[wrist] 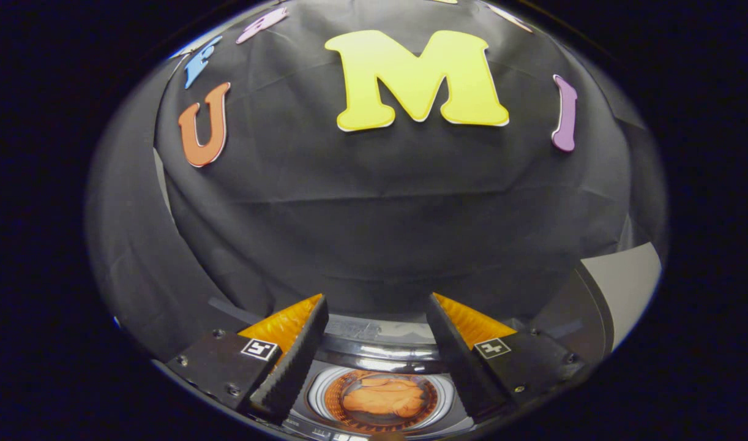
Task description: Put the clothes into the washing machine and then close the washing machine lid.
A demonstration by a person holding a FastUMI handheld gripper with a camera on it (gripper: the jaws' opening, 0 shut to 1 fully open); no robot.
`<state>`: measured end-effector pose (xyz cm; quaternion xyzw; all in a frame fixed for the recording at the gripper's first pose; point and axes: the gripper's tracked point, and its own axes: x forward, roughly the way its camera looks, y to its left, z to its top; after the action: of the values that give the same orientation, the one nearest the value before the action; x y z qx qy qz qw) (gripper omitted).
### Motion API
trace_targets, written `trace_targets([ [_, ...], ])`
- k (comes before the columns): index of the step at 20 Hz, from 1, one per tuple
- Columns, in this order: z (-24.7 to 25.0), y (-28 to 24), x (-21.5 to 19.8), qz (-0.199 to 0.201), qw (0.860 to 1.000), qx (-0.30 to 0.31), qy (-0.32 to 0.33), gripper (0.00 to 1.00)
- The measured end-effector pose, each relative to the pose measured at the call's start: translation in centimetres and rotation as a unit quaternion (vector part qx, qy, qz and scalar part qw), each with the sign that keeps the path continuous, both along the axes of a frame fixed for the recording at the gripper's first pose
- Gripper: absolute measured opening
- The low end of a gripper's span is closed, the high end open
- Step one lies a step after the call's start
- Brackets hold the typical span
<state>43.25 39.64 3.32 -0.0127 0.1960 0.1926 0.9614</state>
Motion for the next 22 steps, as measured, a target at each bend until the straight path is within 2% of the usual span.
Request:
trace_targets([
  [9, -1.9, -0.9, -3.8, 0.001, 0.999, 0.009, -0.032, 1.00],
  [15, -7.2, -2.8, -8.7, -0.002, 1.000, 0.008, -0.013, 1.00],
  [18, -10.1, -3.6, -10.8, 0.007, 1.000, -0.012, 0.003, 1.00],
  [22, -9.4, -4.3, -13.3, 0.026, 0.999, -0.015, -0.011, 1.00],
])
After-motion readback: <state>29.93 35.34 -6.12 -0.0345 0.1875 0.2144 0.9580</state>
